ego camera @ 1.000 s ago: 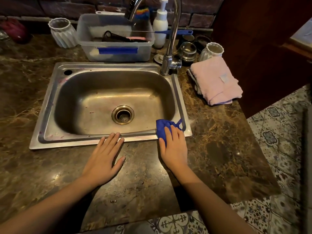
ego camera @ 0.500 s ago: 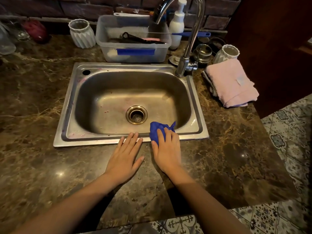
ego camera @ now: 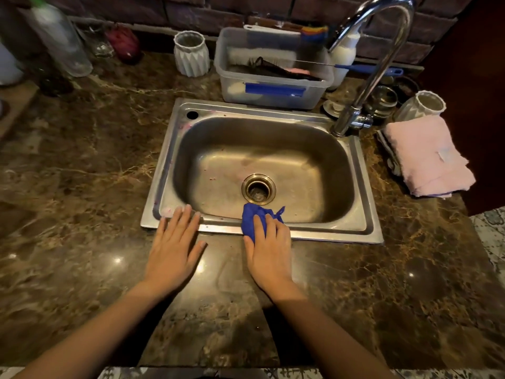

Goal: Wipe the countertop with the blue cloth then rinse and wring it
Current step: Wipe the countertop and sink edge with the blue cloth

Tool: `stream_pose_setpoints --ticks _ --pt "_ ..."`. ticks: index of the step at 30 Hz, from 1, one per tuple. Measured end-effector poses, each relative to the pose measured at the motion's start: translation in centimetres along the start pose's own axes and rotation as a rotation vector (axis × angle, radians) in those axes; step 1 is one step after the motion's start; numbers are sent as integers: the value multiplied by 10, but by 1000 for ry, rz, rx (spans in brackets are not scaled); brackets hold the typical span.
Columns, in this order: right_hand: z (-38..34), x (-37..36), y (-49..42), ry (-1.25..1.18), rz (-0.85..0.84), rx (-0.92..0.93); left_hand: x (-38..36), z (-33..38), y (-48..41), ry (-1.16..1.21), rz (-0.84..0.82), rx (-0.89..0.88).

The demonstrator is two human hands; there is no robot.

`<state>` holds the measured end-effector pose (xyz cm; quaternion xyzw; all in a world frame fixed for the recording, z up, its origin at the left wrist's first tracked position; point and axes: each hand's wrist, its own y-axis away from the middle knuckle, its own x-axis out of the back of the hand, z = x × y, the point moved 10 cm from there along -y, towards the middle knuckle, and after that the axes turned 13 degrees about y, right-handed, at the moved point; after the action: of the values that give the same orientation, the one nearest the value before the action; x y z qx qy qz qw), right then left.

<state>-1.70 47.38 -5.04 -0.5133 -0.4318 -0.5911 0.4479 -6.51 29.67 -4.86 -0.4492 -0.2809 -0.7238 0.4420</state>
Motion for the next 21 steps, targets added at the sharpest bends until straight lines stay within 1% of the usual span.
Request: stream_pose_setpoints --ticks 6,9,12,16,21 --pt "-51 8 -6 -35 -4 59 45 -83 -9 -14 151 191" --pt "-72 10 -8 -37 -5 84 64 -124 -23 -30 179 293" --pt "-95 13 -10 -29 -3 115 68 -146 -38 -67 155 293" --pt "-121 20 -14 -7 7 138 60 -157 -51 -88 95 265" --pt "-151 21 -19 -1 1 140 57 -161 -51 -62 100 252"
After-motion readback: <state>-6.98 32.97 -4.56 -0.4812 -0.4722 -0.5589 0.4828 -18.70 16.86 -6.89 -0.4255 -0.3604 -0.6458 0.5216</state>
